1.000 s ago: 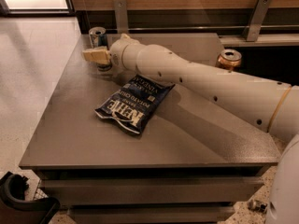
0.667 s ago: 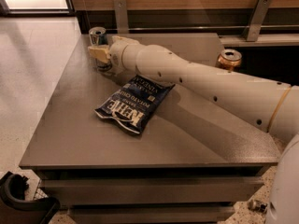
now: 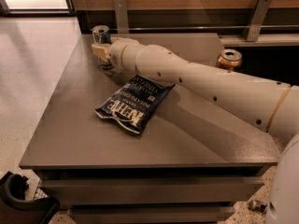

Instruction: Knock redbull can over

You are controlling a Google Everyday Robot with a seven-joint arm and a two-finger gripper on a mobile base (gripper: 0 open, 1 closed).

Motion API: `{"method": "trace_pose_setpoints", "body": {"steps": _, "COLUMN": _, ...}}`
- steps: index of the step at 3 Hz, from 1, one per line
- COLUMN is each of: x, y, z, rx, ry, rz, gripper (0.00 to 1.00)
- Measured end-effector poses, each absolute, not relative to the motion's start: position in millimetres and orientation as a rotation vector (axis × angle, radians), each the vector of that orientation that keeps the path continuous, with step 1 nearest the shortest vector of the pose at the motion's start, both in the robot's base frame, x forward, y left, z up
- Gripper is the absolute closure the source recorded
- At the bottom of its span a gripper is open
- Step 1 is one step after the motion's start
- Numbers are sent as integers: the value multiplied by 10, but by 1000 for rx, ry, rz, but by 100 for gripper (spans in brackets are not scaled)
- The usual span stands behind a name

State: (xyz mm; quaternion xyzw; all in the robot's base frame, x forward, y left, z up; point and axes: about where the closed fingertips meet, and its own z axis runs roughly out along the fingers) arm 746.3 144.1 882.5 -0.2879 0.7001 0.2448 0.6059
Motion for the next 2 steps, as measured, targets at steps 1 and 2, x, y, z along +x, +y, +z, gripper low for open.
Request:
{"method": "trace_pose_setpoints", "body": {"steps": 1, "x": 7457, "y": 1470, "z": 8827, "rx": -671, "ry": 1619, "rz": 569, "gripper": 100}}
{"method": "trace_pose_setpoints", "body": {"steps": 2, "x": 7451, "y": 1502, "z": 8833, "rx": -682, "ry": 1621, "rz": 571, "gripper": 100}}
